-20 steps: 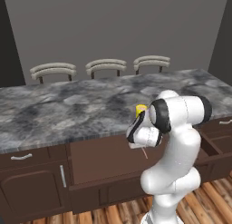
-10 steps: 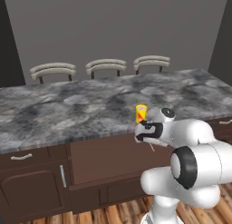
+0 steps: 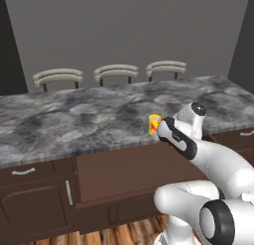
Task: Pick up the straw from the right drawer and put it inside the smoothie cup.
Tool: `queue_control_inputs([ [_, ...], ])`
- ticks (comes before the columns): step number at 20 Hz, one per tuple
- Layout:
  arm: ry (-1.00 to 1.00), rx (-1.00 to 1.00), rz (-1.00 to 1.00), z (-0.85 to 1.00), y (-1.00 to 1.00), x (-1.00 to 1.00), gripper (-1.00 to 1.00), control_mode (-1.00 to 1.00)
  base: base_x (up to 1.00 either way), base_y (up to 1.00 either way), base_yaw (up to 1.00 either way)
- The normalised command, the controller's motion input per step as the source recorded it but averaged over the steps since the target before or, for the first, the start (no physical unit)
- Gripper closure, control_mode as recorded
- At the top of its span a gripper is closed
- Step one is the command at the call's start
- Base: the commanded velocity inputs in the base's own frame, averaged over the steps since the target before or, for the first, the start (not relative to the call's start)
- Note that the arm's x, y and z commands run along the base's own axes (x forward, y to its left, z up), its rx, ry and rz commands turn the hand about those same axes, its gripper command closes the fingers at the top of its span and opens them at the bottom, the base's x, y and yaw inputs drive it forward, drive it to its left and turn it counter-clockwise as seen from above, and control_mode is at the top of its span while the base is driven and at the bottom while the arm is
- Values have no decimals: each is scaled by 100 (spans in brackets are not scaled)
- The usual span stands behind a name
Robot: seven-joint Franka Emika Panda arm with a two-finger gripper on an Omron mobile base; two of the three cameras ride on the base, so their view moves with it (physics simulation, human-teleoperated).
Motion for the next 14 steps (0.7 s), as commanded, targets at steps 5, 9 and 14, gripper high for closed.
queue_control_inputs([
  [5, -19, 19, 15, 84, -4, 26, 100, -100, 0, 0, 0],
  [9, -16, 28, 22, 51, -8, 44, 100, -100, 0, 0, 0],
  [14, 0, 35, 11, 2, -47, 56, 100, -100, 0, 0, 0],
])
